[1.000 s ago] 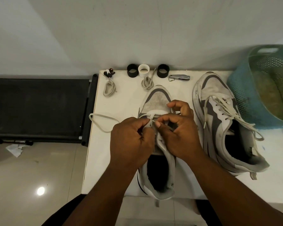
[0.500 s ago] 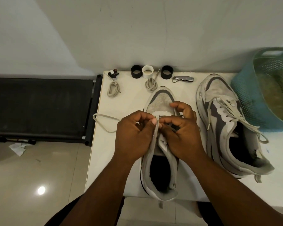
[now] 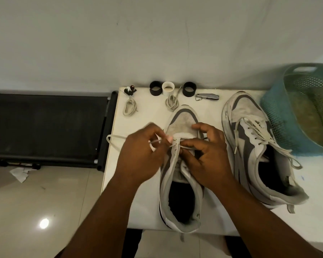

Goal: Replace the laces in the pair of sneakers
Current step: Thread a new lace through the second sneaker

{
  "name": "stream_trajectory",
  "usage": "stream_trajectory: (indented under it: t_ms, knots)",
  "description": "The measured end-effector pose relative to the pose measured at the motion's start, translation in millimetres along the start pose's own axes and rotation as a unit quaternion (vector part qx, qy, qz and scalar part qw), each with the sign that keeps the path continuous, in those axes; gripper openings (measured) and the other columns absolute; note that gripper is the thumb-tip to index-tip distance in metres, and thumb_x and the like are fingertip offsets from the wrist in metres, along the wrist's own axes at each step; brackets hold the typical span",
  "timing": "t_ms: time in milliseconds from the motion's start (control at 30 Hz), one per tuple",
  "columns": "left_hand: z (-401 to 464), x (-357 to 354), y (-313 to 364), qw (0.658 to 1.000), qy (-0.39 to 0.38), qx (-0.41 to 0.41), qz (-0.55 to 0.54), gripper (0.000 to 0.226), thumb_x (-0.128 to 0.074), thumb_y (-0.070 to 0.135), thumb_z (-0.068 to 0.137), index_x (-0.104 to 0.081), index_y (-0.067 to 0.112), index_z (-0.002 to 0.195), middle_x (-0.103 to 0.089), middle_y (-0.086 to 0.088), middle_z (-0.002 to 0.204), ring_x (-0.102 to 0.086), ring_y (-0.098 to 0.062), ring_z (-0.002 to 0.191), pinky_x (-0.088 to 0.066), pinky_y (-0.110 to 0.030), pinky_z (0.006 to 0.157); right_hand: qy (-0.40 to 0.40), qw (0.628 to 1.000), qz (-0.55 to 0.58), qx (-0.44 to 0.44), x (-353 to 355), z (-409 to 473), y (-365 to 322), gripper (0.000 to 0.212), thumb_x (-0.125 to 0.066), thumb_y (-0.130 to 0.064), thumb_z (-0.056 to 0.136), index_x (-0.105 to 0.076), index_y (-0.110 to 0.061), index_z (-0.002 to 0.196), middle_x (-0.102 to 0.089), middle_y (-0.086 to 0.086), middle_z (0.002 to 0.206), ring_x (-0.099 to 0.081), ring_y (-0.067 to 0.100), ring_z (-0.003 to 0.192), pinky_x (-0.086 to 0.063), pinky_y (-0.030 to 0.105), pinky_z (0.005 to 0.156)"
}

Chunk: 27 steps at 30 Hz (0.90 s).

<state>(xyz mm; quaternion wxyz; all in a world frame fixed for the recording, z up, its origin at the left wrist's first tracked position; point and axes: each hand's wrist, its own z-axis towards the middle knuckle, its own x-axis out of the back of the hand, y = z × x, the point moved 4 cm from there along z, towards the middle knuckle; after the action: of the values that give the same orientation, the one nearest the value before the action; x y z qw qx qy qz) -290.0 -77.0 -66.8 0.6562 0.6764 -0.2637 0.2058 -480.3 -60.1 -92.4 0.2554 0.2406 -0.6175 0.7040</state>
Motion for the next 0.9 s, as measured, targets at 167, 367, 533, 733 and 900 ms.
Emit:
stream_trajectory:
  t_ms: [167,367,533,733,900]
  knots:
    - [-0.7,-4.5,-1.2,0.996,-0.084,-0.015,-0.027,0.042,-0.062,0.044,0.098,-0.057,0.022,0.062,-0.056,0.010,0.055,-0.051,-0.007,0.053,-0.042,-0.027,0.055,0.010,1.000,0.004,0.004,-0.8,-1.0,1.8,0.018,-0.078,-0.040,0.084,-0.078,-0.033,0.100,-0.054,-0.008,0.134,-0.042,0.017,0.130,-0.045,0.050,0.098]
    - [0.5,-0.5,14.5,0.774,-0.045,0.080,-0.627,0.034,-0.052,0.041,0.097,-0.065,0.020,0.073,-0.072,-0.008,0.089,-0.071,-0.026,0.097,-0.056,-0.041,0.094,0.025,0.999,0.018,0.015,0.6,-0.7,0.8,0.039,-0.082,-0.030,0.079,-0.064,-0.025,0.114,-0.056,-0.005,0.129,-0.045,0.017,0.124,-0.042,0.035,0.101]
    - [2.6,10.5,9.4,0.957,0.021,0.042,-0.288,0.036,-0.063,0.046,0.094,-0.065,0.015,0.076,-0.059,0.008,0.063,-0.046,-0.005,0.050,-0.040,-0.019,0.052,0.020,1.000,0.004,0.017,0.2,-1.0,1.6,0.042,-0.081,-0.032,0.083,-0.063,-0.025,0.121,-0.055,-0.006,0.130,-0.045,0.016,0.125,-0.031,0.017,0.104]
    - [0.1,8.8,4.6,0.994,-0.015,0.035,0.106,0.032,-0.066,0.066,0.087,-0.074,0.035,0.092,-0.065,0.018,0.067,-0.064,0.001,0.067,-0.051,-0.024,0.064,0.004,1.000,-0.014,0.004,-0.1,0.1,2.4,0.047,-0.079,-0.042,0.082,-0.061,-0.029,0.124,-0.054,-0.007,0.132,-0.043,0.015,0.126,-0.035,0.025,0.104]
    - [0.2,12.4,-3.9,0.988,-0.118,0.017,0.101,0.040,-0.068,0.064,0.086,-0.066,0.029,0.065,-0.058,0.011,0.055,-0.055,-0.006,0.055,-0.042,-0.025,0.054,-0.005,1.000,-0.018,0.000,1.3,0.0,4.3,0.054,-0.085,-0.036,0.078,-0.061,-0.029,0.126,-0.052,-0.008,0.132,-0.043,0.016,0.126,-0.035,0.026,0.104]
